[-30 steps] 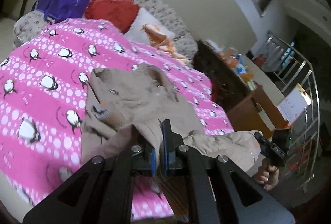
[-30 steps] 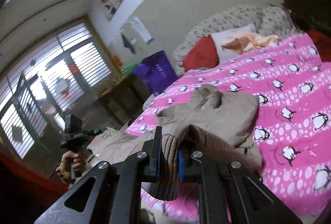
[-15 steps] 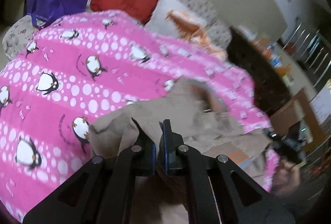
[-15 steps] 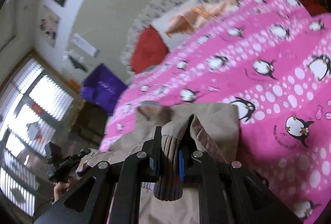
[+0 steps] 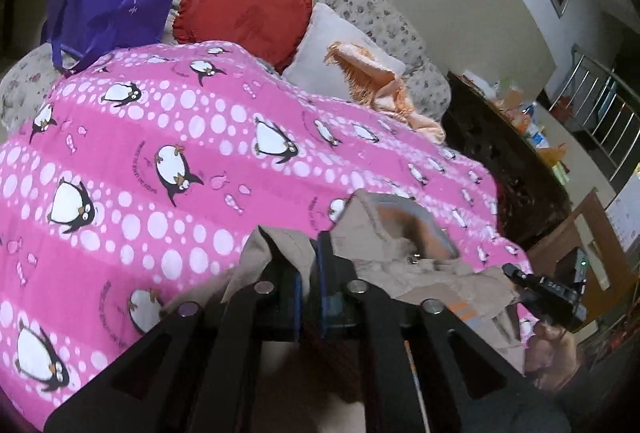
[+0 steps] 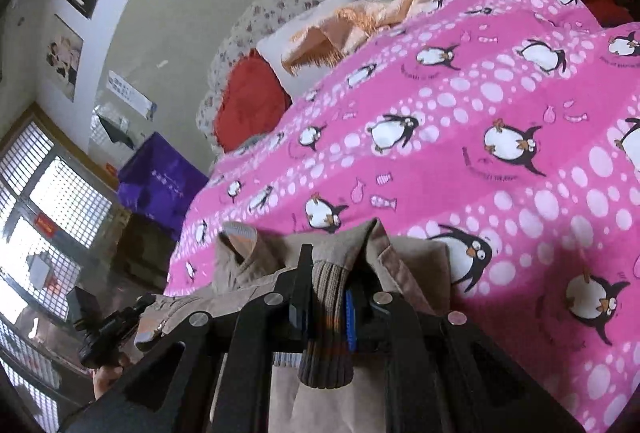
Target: Fold large clothes
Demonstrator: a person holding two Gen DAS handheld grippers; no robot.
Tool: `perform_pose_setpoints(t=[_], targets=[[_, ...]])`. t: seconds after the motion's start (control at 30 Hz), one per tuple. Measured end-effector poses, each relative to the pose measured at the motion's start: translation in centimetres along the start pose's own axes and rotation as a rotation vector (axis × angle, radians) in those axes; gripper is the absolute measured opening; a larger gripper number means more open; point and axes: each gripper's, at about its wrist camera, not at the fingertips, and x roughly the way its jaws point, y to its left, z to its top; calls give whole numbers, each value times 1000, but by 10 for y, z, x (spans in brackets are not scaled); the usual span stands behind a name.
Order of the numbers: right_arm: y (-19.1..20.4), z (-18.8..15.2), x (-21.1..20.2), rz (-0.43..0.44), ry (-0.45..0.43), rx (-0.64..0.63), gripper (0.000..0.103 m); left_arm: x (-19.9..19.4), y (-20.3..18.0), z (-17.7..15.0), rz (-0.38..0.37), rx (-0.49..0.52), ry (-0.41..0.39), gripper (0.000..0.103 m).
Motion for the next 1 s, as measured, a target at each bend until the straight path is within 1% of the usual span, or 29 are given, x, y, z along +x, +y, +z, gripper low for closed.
perform_pose_setpoints(t=[0.03,0.1,0.13,0.17,0.2,0.23,0.3,0.33,0.37,0.43,0.53,0.57,0.63,0.67,0.7,0.73,0.77,0.8,0.83,0.87,0.9,0.97,1.0], targets=[[-2,-1,7,-10,19,5,12,11,4,-1,17,-9,26,7],[-10,-4,23,-12,75,18,16,36,18,-9,67,-37,96,7],[-16,-6,34,-29,122,38,22,46,24,-13,86,-50,132,7],[-20,-8,41,-35,148,58,25,55,27,-19,98,-54,166,7],[-26,-8,46,-34,175,95,25,57,27,-22,105,-54,176,7],[-27,-7,47,-28,180,111,25,55,27,-22,99,-50,171,8],[-25,-4,40,-18,175,116,27,49,26,-20,85,-42,176,14],[-23,-2,34,-5,169,108,32,44,26,-17,75,-37,184,27],[-20,0,28,6,165,101,37,38,25,-16,70,-24,185,49],[-15,2,10,17,152,86,42,21,21,-11,78,35,172,75],[-6,2,-20,35,122,51,48,-11,21,-8,160,91,114,75],[-2,1,-29,27,110,29,48,-24,19,-7,158,94,85,75],[15,-4,-46,-14,94,-66,48,-47,6,-12,139,119,41,75],[24,-7,-51,-46,92,-122,46,-53,-2,-16,135,136,33,75],[37,-12,-53,-77,97,-188,42,-57,-13,-22,114,161,36,75],[51,-19,-52,-99,123,-265,28,-58,-25,-32,88,193,56,71],[63,-28,-48,-117,164,-329,14,-56,-38,-43,63,235,95,59],[75,-39,-39,-144,216,-395,10,-49,-50,-55,52,271,140,53],[82,-47,-31,-157,255,-430,8,-37,-59,-68,45,297,197,43],[84,-52,-23,-160,288,-446,7,-27,-64,-75,46,306,236,37],[83,-58,-10,-171,333,-448,7,-14,-67,-82,59,313,277,37],[76,-63,13,-217,381,-437,7,11,-68,-91,106,318,339,37],[70,-64,29,-256,410,-439,7,23,-67,-91,138,310,353,37]])
